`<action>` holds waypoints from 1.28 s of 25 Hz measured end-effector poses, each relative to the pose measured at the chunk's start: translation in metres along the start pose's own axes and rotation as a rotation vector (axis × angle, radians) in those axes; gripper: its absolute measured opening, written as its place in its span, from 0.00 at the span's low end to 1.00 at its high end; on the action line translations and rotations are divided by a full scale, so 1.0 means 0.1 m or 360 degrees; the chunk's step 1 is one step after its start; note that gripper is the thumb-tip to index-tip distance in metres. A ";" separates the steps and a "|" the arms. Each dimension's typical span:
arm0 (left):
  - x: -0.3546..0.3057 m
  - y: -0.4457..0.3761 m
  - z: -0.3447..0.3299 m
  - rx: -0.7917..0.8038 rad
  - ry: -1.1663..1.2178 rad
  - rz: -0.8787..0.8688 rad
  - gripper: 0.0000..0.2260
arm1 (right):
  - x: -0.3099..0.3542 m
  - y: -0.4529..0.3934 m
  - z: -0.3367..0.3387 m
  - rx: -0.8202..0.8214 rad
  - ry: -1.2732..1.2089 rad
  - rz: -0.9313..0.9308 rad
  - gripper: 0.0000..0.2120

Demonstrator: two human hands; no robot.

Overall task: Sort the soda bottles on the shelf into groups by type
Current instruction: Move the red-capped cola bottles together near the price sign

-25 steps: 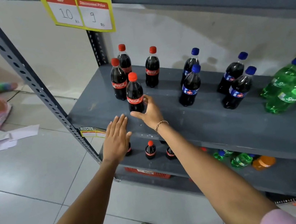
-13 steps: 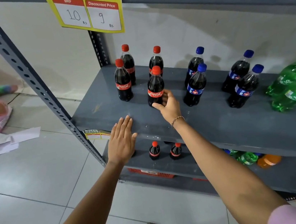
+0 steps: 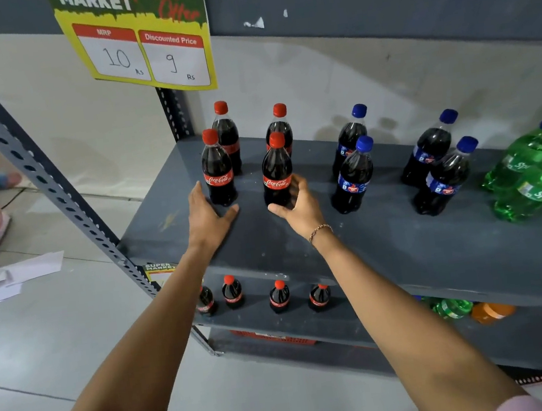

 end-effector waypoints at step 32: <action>-0.47 0.09 -0.83 -0.0049 0.0041 -0.0072 0.27 | -0.32 0.29 1.00 -0.0525 -0.0086 -0.0248 0.26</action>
Point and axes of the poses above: each hand's wrist, its own y-axis away from the middle knuckle, its own z-axis out of the back of the hand, x = y × z, the point moved 1 cm from there along -y, towards the middle knuckle, and after that the axes turned 7 degrees about -z, right-handed, at the moved point
